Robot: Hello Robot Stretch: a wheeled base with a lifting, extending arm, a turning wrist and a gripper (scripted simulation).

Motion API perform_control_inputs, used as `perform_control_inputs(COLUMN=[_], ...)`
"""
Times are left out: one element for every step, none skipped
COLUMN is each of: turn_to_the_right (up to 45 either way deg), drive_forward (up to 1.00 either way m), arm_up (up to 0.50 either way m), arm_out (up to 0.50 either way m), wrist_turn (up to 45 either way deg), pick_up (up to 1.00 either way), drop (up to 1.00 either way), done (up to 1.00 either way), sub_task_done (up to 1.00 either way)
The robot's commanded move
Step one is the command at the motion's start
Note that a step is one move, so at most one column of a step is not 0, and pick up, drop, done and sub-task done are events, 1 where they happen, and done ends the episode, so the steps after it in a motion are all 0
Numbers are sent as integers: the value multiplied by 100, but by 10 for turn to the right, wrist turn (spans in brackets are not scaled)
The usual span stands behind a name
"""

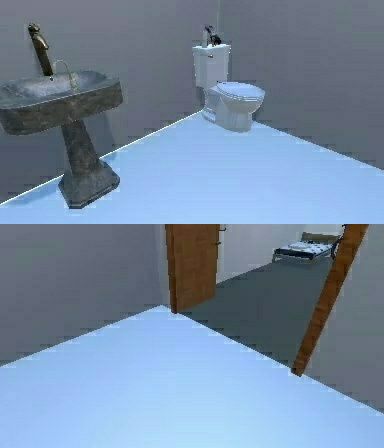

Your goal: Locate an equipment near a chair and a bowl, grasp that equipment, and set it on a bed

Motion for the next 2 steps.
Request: perform_control_inputs(turn_to_the_right=[0, -450], drive_forward=[5, 0], arm_up=[0, 0], arm_out=[0, 0], wrist_turn=[0, 0], pick_up=[0, 0], drop=[0, 0], done=[0, 0], sub_task_done=[0, 0])
